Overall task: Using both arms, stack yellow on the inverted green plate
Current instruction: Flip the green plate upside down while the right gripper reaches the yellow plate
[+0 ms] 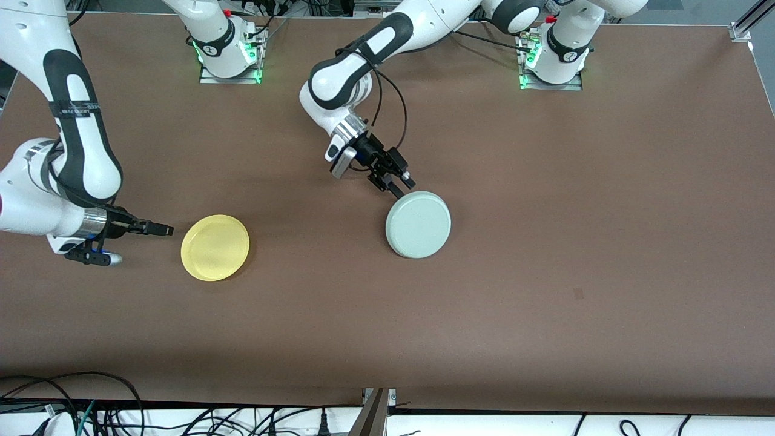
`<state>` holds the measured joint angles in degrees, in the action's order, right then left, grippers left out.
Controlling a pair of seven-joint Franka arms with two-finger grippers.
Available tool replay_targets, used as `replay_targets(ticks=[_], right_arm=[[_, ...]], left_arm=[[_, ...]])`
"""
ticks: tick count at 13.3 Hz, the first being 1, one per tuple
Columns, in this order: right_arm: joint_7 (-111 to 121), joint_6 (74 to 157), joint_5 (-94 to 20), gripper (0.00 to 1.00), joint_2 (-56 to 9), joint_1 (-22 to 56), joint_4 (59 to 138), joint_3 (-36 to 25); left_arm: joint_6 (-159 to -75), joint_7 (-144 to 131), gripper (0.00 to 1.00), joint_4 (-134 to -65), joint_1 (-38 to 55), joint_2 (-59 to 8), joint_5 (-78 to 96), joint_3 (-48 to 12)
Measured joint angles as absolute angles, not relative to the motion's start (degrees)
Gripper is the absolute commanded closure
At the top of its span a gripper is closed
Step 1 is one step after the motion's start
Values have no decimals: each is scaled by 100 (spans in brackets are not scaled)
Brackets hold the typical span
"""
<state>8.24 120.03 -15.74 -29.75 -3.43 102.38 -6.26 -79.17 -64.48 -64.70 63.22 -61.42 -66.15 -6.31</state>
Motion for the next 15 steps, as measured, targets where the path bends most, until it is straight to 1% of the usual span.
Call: replay_targets(ticks=[2, 4, 6, 9, 11, 12, 13, 14, 15], right_arm=[[824, 12199, -1686, 0, -3138, -341, 10254, -521], [824, 12466, -1699, 0, -3321, -335, 10262, -453], [824, 12669, -1702, 0, -3444, -336, 10262, -446], [831, 12955, -1704, 0, -3566, -335, 10264, -363], [840, 13021, -1761, 2, -3637, -336, 10264, -350], [848, 13023, -1813, 8, -3657, -337, 10265, -351], [856, 13023, -1851, 21, -3675, -338, 10265, -350], [873, 13023, -1890, 38, -3695, -337, 10265, -349], [880, 13023, -1908, 51, -3710, -337, 10265, -349]], left_arm=[[-8331, -7056, 0, -6415, 6486, -6141, -6277, -639], [-9139, -7654, 0, -6404, 6499, -6142, -6140, -641], [-9772, -8019, 0, -6373, 6373, -6139, -5759, -593], [-10702, -7789, 0, -6189, 5532, -6055, -4792, -609], [-10932, -7244, 0, -6126, 4870, -5930, -4069, -680], [-10958, -7005, 0, -6090, 4591, -5805, -3738, -703], [-10960, -6740, 0, -6068, 4346, -5637, -3397, -720], [-10943, -6420, 0, -6061, 4122, -5446, -3040, -724], [-10907, -6105, 0, -6059, 3915, -5277, -2731, -728]])
